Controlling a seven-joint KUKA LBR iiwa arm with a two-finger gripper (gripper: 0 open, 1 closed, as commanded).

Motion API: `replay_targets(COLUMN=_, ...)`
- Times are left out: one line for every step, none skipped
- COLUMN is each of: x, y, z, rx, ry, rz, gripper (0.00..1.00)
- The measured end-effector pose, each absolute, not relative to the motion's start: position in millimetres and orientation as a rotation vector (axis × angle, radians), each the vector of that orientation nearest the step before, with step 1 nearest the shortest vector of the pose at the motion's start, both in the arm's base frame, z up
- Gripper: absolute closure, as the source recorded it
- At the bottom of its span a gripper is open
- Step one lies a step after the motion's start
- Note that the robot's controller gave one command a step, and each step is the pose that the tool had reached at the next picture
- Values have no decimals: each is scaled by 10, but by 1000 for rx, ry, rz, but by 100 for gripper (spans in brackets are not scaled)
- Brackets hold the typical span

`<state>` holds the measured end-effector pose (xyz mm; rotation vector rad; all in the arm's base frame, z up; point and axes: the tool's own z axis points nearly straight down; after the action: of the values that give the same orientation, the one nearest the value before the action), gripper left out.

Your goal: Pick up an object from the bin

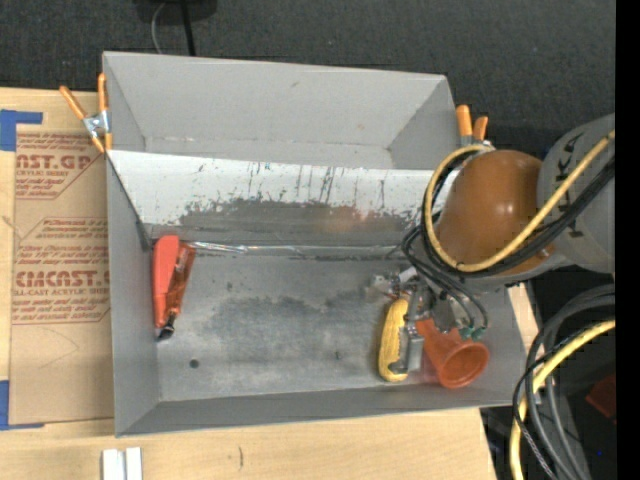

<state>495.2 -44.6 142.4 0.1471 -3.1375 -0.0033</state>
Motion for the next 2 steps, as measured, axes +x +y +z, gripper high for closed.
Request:
replay_targets(x=4901, y=-796, z=998, rx=513, ry=-3104, rz=-2, gripper=0)
replay_targets(x=4843, y=-973, z=939, rx=118, ry=-3140, rz=-6, gripper=100)
